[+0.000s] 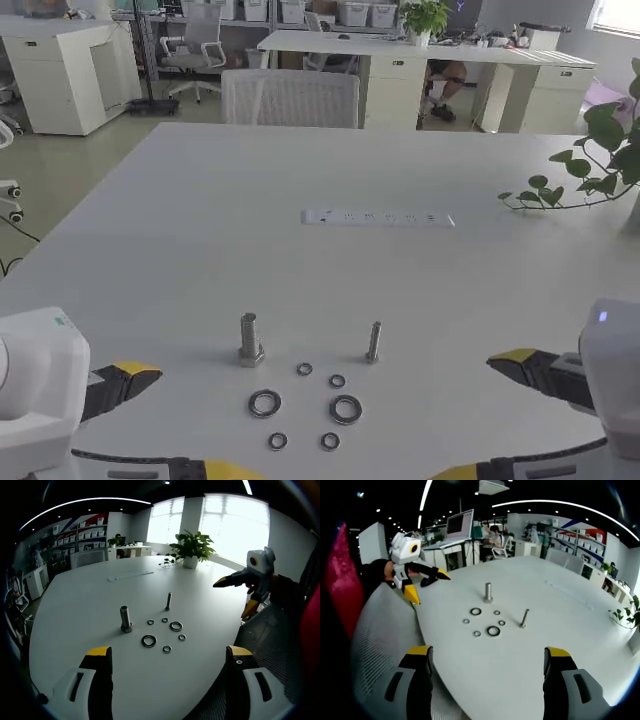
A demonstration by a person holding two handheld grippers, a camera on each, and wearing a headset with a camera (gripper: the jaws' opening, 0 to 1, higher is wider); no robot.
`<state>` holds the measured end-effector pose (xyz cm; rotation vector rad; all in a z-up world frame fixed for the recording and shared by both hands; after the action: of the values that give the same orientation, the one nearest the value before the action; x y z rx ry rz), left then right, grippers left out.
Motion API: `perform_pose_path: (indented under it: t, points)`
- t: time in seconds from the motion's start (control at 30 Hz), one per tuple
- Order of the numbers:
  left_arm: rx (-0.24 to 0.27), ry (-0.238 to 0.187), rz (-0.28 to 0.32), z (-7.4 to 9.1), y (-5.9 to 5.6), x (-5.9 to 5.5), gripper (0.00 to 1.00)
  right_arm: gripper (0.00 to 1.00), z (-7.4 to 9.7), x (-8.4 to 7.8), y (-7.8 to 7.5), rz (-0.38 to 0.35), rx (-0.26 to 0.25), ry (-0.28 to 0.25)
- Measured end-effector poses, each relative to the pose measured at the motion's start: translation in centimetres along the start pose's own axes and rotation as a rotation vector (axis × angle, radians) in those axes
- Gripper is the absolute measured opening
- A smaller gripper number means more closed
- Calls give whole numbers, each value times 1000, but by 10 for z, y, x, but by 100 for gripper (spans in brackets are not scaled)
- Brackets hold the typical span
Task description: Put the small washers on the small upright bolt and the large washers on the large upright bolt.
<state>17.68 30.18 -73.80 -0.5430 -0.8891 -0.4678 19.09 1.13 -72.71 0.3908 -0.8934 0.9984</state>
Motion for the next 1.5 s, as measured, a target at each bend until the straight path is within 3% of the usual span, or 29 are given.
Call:
perform_pose_path:
  t: [1.5]
  points:
    - [4,10,5,-3,-1,2,94,92,-3,-1,-2,-1,13,2]
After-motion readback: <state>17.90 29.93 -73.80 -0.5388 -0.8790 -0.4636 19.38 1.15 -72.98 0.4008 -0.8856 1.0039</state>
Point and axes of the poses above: the centre of the closed fingertips' face, and the gripper's own axes: z roughly backward along the fingers, y roughly to its left, x roughly out of its top, the point moved 8 cm from there along z, roughly backward along the fingers, and after that the axes turned 7 degrees about z, right-handed, at the moved point
